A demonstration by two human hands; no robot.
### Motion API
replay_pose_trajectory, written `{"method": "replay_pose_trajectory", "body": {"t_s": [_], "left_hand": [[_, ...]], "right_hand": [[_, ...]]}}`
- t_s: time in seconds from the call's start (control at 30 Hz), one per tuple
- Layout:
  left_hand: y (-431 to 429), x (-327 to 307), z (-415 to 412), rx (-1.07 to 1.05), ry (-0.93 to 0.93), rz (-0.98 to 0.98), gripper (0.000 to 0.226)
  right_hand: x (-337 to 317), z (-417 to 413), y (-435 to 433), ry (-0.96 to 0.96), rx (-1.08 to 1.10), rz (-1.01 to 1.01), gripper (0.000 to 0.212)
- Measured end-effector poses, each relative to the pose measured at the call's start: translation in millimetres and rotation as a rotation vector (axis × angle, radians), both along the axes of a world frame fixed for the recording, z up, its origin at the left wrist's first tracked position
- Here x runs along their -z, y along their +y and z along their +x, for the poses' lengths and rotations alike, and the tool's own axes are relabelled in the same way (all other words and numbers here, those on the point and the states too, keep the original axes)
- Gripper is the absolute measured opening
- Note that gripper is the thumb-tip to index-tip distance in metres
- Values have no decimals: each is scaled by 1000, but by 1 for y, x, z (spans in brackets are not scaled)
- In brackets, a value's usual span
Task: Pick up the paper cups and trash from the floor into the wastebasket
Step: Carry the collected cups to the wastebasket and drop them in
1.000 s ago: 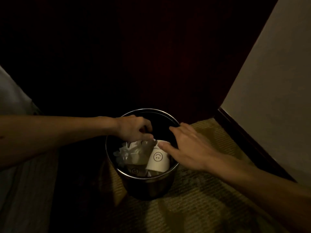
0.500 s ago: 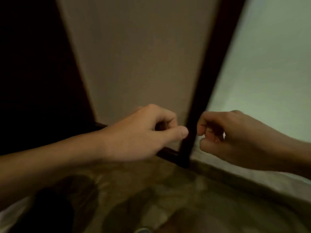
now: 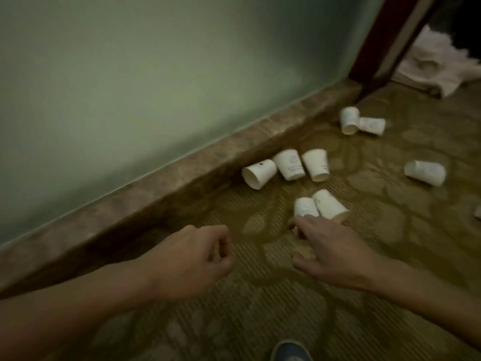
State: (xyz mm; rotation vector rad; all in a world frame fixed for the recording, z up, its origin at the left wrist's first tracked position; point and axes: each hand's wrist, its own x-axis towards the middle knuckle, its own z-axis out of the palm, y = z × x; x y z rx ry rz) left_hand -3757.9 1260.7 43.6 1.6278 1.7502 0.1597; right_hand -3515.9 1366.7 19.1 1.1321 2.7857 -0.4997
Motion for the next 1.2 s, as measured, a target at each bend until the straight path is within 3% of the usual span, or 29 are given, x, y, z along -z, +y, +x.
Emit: {"method": "replay_pose_trajectory", "body": {"t_s": [0.2,0.37,0.5,0.67,0.87,0.97,1.07,1.2], "left_hand": [[102,78,84,-158,-127,-87,17],[155,130,118,-376,-224,-175,45],[187,151,130,-584,-316,-219,63],[196,164,126,-588,-309,-240,53],[195,166,112,-592,-365,-227,75],[190,167,116,-616,-396,-198,61],[186,169,112,-633,-478,-204,39],[187,155,87,-703,-499,-208,39]], "right_hand": [[71,61,67,99,298,11,47],[100,75,126,165,469,-17,52],[117,69,158,155,603,-212,52],[133,57,166,186,627,-458,43],[140,48,154,291,722,-572,59],[147,36,138,296,746,-649,60],[152,26,127,292,770,-600,58],[153,22,131,356,843,-732,55]]}}
